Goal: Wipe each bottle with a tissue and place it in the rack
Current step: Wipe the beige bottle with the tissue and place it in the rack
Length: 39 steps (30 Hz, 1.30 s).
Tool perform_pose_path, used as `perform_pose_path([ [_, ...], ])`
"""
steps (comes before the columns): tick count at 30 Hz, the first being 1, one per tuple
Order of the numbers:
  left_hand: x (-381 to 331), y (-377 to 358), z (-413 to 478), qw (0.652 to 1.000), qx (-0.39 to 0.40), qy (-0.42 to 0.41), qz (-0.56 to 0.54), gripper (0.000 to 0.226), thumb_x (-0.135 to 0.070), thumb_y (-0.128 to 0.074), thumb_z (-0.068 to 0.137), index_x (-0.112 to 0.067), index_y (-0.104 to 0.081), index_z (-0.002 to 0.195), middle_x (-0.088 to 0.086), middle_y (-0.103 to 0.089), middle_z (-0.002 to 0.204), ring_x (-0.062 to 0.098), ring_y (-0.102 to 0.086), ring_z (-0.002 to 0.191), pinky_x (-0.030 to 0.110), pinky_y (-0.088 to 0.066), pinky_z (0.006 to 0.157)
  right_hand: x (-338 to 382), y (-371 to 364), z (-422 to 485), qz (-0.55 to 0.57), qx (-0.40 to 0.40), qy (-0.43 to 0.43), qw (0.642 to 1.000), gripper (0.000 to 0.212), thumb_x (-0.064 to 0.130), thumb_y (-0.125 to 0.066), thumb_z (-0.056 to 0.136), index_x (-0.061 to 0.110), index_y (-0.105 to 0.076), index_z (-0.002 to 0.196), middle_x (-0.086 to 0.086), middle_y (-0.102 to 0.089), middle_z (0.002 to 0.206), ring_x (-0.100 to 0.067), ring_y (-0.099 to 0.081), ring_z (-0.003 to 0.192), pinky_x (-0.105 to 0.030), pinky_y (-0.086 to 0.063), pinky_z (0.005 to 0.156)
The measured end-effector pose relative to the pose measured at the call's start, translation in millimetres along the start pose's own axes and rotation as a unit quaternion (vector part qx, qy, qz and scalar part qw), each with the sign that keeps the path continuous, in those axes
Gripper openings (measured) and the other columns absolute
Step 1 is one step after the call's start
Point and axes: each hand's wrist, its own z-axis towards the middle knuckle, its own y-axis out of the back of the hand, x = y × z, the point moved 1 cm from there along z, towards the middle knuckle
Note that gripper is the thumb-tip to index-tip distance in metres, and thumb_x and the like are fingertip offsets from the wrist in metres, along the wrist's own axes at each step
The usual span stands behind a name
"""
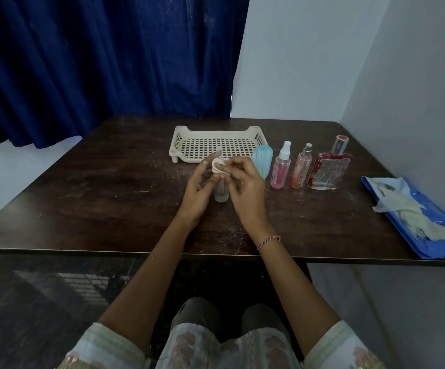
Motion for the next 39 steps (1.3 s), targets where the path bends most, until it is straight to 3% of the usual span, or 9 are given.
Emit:
perform_pose_path([
  [4, 0, 1, 1, 1.0, 0.003, 0.005, -0.011, 0.045, -0.003, -0.045, 0.096, -0.01, -0.042, 0.14, 0.003, -0.049, 0.14, 0.004, -0.052, 0.12, 0.021, -0.044, 0.095, -7, 6, -5, 0.019, 0.01, -0.01, 1.0, 0.028, -0.004, -0.066, 0.08, 0.01, -0.07, 0.103, 0.002, -0.057, 0.099, -0.006, -0.056, 0.094, -0.022, -0.053, 0.08],
  [8, 1, 3, 3, 0.999, -0.028, 0.009, -0.017, 0.039, 0.0, -0.046, 0.095, -0.007, -0.047, 0.134, 0.004, -0.053, 0.126, -0.005, -0.056, 0.098, 0.016, -0.047, 0.084, -11, 6, -8, -0.003, 0.02, -0.04, 0.999, 0.02, 0.002, -0.071, 0.077, 0.01, -0.072, 0.095, 0.003, -0.062, 0.091, -0.006, -0.059, 0.083, -0.023, -0.054, 0.072],
  [15, 4, 8, 5, 0.998, -0.058, 0.021, -0.031, 0.038, -0.001, -0.052, 0.093, -0.007, -0.051, 0.13, 0.006, -0.061, 0.117, 0.008, -0.059, 0.106, 0.023, -0.049, 0.087, -8, 2, 9, -0.008, 0.014, -0.01, 1.0, 0.015, 0.001, -0.069, 0.078, 0.003, -0.071, 0.093, -0.003, -0.06, 0.092, -0.008, -0.057, 0.086, -0.016, -0.051, 0.074],
  [18, 4, 8, 5, 0.997, -0.059, 0.024, -0.037, 0.038, 0.0, -0.053, 0.092, -0.012, -0.052, 0.128, 0.003, -0.061, 0.115, 0.004, -0.06, 0.105, 0.022, -0.049, 0.087, -12, 4, 8, -0.006, 0.018, -0.015, 1.0, 0.015, 0.002, -0.071, 0.076, 0.005, -0.072, 0.092, -0.001, -0.063, 0.09, -0.005, -0.057, 0.083, -0.014, -0.051, 0.071],
  [24, 4, 9, 7, 0.992, -0.1, 0.036, -0.06, 0.033, -0.01, -0.06, 0.09, -0.014, -0.057, 0.122, 0.002, -0.064, 0.101, 0.007, -0.062, 0.091, 0.022, -0.052, 0.077, -20, 6, -6, -0.067, 0.084, 0.007, 0.994, 0.018, 0.007, -0.074, 0.074, 0.012, -0.074, 0.091, 0.0, -0.066, 0.085, -0.012, -0.06, 0.078, -0.032, -0.054, 0.066],
  [28, 4, 10, 6, 0.991, -0.113, 0.028, -0.065, 0.034, -0.008, -0.064, 0.087, -0.016, -0.058, 0.119, 0.013, -0.064, 0.107, 0.019, -0.063, 0.094, 0.025, -0.053, 0.078, -14, 1, -3, -0.044, 0.057, 0.019, 0.997, 0.017, 0.006, -0.071, 0.078, 0.008, -0.072, 0.095, -0.003, -0.064, 0.089, -0.013, -0.06, 0.082, -0.026, -0.053, 0.068],
  [36, 0, 8, 6, 0.987, -0.129, 0.037, -0.086, 0.03, -0.005, -0.061, 0.089, -0.015, -0.059, 0.117, -0.001, -0.065, 0.094, 0.0, -0.064, 0.084, 0.019, -0.052, 0.075, -23, 4, -7, -0.035, 0.118, -0.015, 0.992, 0.016, 0.005, -0.074, 0.075, 0.009, -0.073, 0.09, -0.001, -0.063, 0.085, -0.009, -0.059, 0.075, -0.027, -0.053, 0.069],
  [39, 1, 7, 5, 0.989, -0.116, 0.033, -0.082, 0.031, -0.005, -0.061, 0.088, -0.015, -0.059, 0.118, 0.0, -0.065, 0.096, 0.003, -0.064, 0.086, 0.02, -0.052, 0.076, -16, 3, -6, -0.046, 0.086, 0.023, 0.995, 0.016, 0.005, -0.07, 0.079, 0.008, -0.072, 0.095, -0.002, -0.061, 0.087, -0.009, -0.058, 0.078, -0.02, -0.051, 0.069],
])
